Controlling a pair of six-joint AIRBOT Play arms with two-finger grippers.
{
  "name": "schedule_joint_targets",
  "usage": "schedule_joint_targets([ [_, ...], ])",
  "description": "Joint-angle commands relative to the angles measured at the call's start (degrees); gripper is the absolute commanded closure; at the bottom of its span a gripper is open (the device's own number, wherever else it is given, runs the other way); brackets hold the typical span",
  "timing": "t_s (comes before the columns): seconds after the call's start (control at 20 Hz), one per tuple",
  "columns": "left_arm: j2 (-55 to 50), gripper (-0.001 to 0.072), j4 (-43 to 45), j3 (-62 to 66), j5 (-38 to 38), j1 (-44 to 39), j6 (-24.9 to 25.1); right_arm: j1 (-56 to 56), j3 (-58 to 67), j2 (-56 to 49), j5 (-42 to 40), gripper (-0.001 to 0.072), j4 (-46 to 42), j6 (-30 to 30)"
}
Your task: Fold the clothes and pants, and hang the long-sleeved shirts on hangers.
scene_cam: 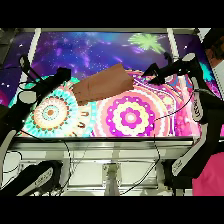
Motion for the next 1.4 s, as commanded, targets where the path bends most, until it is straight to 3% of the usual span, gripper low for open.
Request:
schedule_joint_targets([
  [0.0,0.8,0.0105,2.6,0.9,-8.0,0.2,0.0,2.4,0.1,-2.8,1.5,0.002,3.2,0.7],
  [0.2,0.8,0.0105,2.6,0.9,-8.4,0.1,0.0,7.7,0.1,-3.1,-6.7,0.0013,-1.9,4.3],
  [0.35,0.8,0.0105,2.6,0.9,-8.5,0.1,0.0,9.4,0.1,-4.0,-7.6,0.0013,-2.3,4.8],
  [0.55,0.8,0.0105,2.6,0.9,-8.7,0.1,0.0,10.1,0.1,-5.4,-12.9,0.0013,-2.9,10.7],
  [0.9,0.8,0.0105,2.6,0.9,-10.4,0.1,0.0,12.2,0.1,-6.7,-23.2,0.0039,-2.2,10.9],
  [1.0,0.8,0.0105,2.6,0.9,-10.4,0.1,0.0,12.2,0.1,-6.7,-23.3,0.0154,-2.1,11.2],
  [1.05,0.8,0.0105,2.6,0.9,-10.4,0.1,0.0,12.1,0.1,-6.7,-22.7,0.0249,-2.1,11.2],
  [1.15,0.8,0.0105,2.6,0.9,-10.4,0.1,0.0,12.1,0.1,-6.6,-22.2,0.0667,-1.9,11.1],
  [1.2,0.8,0.0106,2.6,0.9,-10.4,0.1,0.0,12.1,0.2,-6.6,-22.0,0.07,-1.7,11.1],
  [1.35,0.8,0.0106,2.6,0.9,-10.4,0.1,0.0,10.0,2.1,-6.0,-20.8,0.0705,-2.3,11.1],
])
